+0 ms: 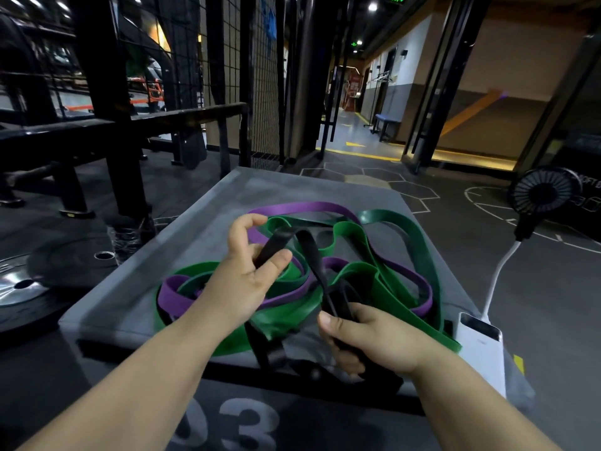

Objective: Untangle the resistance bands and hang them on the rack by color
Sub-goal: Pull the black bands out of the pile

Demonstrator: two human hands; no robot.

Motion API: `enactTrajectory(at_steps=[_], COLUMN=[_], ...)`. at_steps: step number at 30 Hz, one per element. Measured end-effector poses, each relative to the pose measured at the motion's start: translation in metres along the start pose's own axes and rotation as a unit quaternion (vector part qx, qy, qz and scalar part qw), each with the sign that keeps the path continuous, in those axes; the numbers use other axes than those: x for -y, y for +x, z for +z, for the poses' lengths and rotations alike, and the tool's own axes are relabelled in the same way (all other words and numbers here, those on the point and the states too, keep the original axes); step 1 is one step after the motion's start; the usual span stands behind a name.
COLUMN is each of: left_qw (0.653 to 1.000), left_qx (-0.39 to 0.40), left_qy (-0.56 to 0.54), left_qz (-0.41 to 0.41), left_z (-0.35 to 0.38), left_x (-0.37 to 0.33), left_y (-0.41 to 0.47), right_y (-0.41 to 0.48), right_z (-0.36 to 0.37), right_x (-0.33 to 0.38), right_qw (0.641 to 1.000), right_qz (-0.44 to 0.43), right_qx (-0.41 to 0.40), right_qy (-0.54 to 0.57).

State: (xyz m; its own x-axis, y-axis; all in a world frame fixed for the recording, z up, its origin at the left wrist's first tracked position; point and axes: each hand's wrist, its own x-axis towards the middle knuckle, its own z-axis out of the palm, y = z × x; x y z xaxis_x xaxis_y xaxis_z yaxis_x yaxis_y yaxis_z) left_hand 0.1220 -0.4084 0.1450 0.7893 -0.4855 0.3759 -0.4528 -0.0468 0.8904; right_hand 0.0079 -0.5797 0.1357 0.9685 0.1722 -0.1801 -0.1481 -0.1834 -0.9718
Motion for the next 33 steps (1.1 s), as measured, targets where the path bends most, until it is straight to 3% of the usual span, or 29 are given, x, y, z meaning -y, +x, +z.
enactTrajectory(at_steps=[10,18,22,27,33], left_qw=[0.992,0.991,0.983,0.944,0.896], left_qx=[-0.037,-0.118,-0.097,-0.104,0.009], left_qy=[0.119,0.051,-0.105,-0.258,-0.366], left_qz=[-0.001,-0.026,-0.111,-0.179,-0.250], left_z=[-0.004,-0.011,-0.014,-0.020,-0.020], left_x=[0.011,0.012,0.005,-0.001,-0.001], left_y=[0.004,0.010,0.012,0.015,0.009], right_y=[-0.005,-0.011,-0.010,-0.011,-0.011], right_z=[-0.008,-0.013,-0.014,-0.022,-0.024], right_x=[-0.002,0.001,-0.001,-0.003,-0.004], right_qw=[0.997,0.996,0.991,0.981,0.963], right_qz=[0.013,0.004,0.025,0.020,0.031], right_qx=[0.056,0.092,0.127,0.185,0.243], right_qy=[0.050,-0.005,-0.042,0.055,0.110])
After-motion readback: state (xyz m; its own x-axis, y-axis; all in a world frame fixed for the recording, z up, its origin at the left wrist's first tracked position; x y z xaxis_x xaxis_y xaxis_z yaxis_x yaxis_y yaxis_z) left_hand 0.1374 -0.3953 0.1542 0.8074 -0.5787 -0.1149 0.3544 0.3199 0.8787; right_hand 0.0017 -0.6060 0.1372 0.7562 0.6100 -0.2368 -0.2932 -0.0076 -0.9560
